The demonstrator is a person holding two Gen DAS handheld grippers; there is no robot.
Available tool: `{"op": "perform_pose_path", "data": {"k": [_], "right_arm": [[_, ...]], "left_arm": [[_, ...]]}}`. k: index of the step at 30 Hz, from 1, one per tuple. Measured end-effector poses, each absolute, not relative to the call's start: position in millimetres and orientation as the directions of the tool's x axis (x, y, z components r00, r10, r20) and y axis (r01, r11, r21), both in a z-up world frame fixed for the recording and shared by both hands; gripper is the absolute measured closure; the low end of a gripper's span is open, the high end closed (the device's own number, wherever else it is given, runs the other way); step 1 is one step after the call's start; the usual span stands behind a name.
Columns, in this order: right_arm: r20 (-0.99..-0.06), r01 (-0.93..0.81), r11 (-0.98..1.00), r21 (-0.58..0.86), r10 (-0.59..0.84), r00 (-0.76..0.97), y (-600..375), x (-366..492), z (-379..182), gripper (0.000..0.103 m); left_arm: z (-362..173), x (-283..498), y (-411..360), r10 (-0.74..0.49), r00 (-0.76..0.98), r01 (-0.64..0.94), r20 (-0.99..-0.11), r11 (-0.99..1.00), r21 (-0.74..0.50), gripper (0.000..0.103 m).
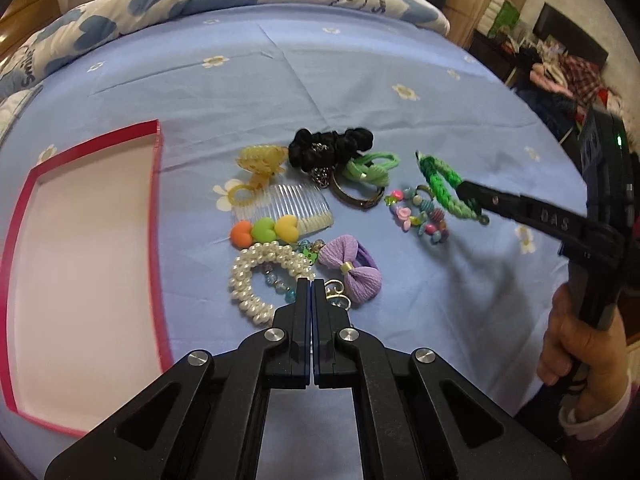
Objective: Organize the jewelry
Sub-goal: 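Grasp the pearl bracelet with the left tool while the right tool grasps the green braided hair tie, then carry the pearl bracelet and green hair tie into the red tray with both tools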
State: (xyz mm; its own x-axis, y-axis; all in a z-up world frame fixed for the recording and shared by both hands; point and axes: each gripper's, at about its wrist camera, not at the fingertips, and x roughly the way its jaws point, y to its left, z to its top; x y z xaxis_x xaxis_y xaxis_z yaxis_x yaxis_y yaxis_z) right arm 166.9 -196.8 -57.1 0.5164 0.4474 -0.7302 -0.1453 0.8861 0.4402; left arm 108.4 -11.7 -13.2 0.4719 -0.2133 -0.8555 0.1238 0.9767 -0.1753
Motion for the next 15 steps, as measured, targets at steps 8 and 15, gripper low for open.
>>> {"op": "perform_pose_path", "data": {"k": [8,15], "right_arm": [[-0.699,-0.207,0.857,0.473,0.508,0.504,-173.7,139.7,-38.9,0.092],[-0.697,-0.225,0.855,0.467,0.513,0.502,-168.4,128.2,-33.8,0.092]], "left_arm": [[8.2,88.6,12.1,-0.264,0.518,0.102,-0.814,0.964,-0.247,0.103],[-11.8,101.6,-3.5,-0.265,0.443,0.152,-0.857,0.964,-0.219,0.079]]}}
